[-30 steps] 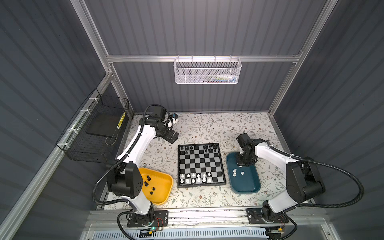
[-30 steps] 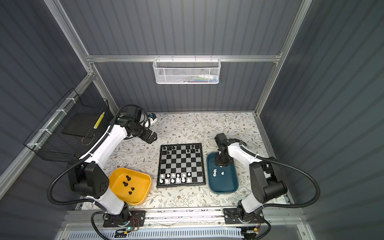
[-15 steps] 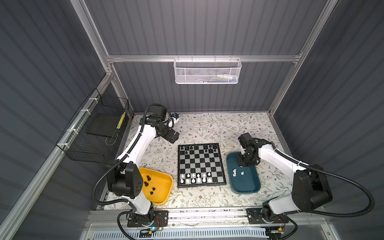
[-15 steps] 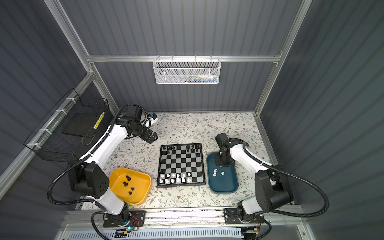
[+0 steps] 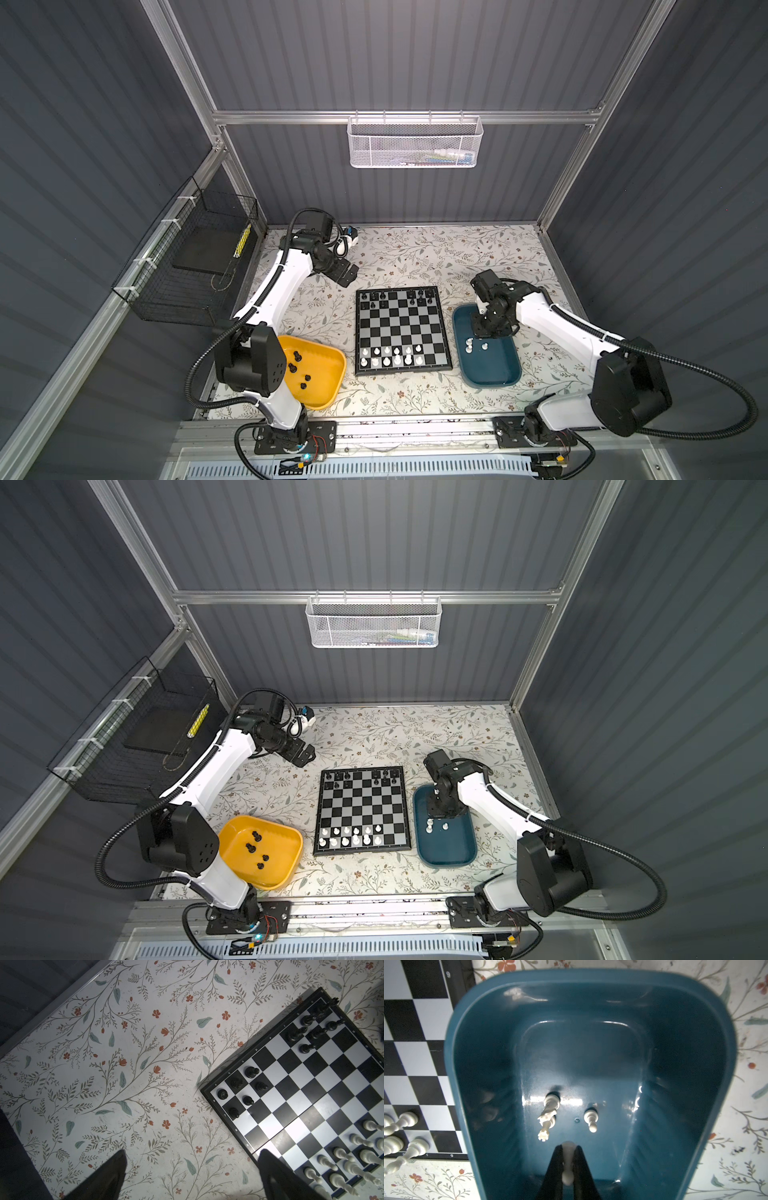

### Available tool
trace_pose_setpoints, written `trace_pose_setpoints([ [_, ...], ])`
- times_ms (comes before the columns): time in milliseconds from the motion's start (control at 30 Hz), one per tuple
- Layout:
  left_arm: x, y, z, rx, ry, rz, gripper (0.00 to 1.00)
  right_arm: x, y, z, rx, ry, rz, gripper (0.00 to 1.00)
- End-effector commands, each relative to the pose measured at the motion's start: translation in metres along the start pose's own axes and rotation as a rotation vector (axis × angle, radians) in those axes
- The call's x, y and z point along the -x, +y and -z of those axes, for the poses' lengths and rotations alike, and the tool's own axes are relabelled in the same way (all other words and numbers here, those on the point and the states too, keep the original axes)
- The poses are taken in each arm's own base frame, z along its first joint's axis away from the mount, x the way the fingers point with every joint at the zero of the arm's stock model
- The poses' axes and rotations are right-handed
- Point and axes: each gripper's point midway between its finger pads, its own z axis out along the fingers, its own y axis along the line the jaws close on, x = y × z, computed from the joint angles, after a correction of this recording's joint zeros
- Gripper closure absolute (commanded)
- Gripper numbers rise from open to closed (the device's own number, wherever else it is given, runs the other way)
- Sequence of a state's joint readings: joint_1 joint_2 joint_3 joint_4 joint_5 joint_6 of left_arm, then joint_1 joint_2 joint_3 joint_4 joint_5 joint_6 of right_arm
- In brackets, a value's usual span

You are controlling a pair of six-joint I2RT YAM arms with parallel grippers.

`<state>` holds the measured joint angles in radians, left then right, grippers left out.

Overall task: Set up the chess pieces on the board
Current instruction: 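Carry the white pawn with the right gripper over the chessboard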

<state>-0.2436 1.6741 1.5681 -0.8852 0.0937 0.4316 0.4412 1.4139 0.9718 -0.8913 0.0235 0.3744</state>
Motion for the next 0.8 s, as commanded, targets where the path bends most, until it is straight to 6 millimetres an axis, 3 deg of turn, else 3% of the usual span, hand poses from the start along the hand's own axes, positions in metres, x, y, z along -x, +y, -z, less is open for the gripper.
trace_pose_setpoints([
  [0,0.002,-0.007,0.001,-0.028,0.009,-0.017,0.00,-0.001,0.004,0.011,-0.010,-0.007,0.010,0.92],
  [333,0.006,-0.008,0.003,-0.039,-0.001,-0.010,0.01,-0.003,0.017,0.023,-0.037,-0.027,0.074,0.91],
  [533,0.009,-0.009,0.008,-0.042,-0.012,-0.007,0.00,-0.004,0.040,0.036,0.010,-0.054,0.114,0.91],
  [767,0.009,-0.010,0.011,-0.042,-0.013,-0.006,0.00,-0.003,0.062,0.036,0.038,-0.063,0.145,0.91],
])
